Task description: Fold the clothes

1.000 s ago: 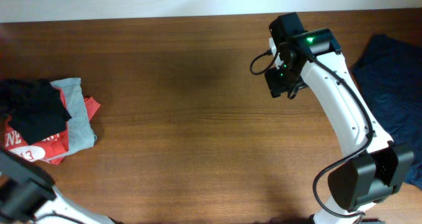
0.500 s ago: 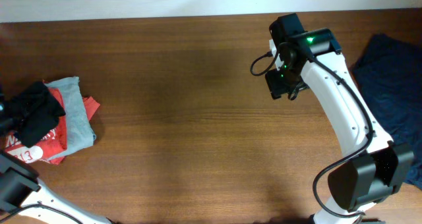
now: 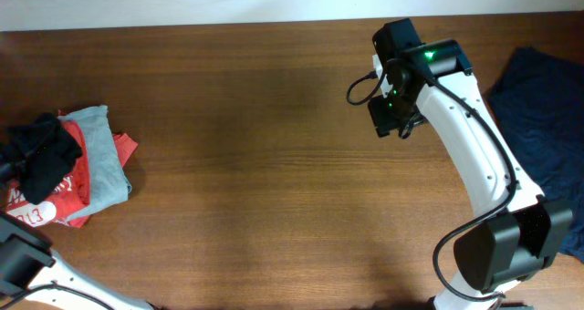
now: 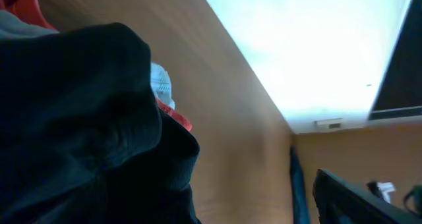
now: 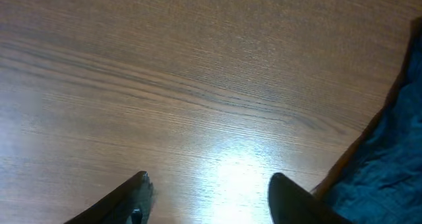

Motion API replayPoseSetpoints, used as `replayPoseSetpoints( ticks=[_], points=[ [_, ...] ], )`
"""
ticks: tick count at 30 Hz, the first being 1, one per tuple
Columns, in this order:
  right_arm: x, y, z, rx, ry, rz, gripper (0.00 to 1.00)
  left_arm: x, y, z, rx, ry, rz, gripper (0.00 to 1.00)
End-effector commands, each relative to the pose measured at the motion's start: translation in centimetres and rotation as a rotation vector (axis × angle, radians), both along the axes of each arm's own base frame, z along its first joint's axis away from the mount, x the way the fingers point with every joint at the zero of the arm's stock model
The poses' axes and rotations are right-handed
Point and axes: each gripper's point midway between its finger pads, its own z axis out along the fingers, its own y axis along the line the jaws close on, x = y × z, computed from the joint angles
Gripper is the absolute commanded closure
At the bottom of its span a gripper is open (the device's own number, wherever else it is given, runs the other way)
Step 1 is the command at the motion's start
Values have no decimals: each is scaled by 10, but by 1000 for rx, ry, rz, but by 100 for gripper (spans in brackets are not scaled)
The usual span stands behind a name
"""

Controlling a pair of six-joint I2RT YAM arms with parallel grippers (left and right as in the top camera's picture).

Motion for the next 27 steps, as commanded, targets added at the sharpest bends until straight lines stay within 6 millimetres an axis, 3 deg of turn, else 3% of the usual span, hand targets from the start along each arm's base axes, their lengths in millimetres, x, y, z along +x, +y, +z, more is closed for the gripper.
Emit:
replayPoseSetpoints(
  ticks=[1,2,5,7,8,11,18,20,22,27],
  points=[
    [4,1,10,30,-46,-34,39,4,-10,54,237,-4,-38,1],
    [9,3,22,71,-95,-38,38,7,-25,88,328,-39,-60,1],
    [19,0,44,141,-185,-57,29,8,-56,134,465,-80,-97,1],
    [23,-4,53,191,-219,-75,13,8,-80,157,540,-93,-121,1],
    [24,-8,56,226,-228,-89,0,9,-102,172,606,-106,-151,1],
    [26,-21,56,292,-221,-133,1,11,-158,195,761,-107,-220,1],
    [42,-46,64,308,-290,-187,1,20,-269,193,925,-140,-440,1],
    [40,-39,64,321,-281,-100,1,21,-298,195,928,-187,-497,1],
    [36,-38,63,324,-263,-93,1,24,-309,196,962,-205,-509,1],
    [14,-38,78,325,-258,-102,1,9,-307,181,933,-67,-496,1]
  ],
)
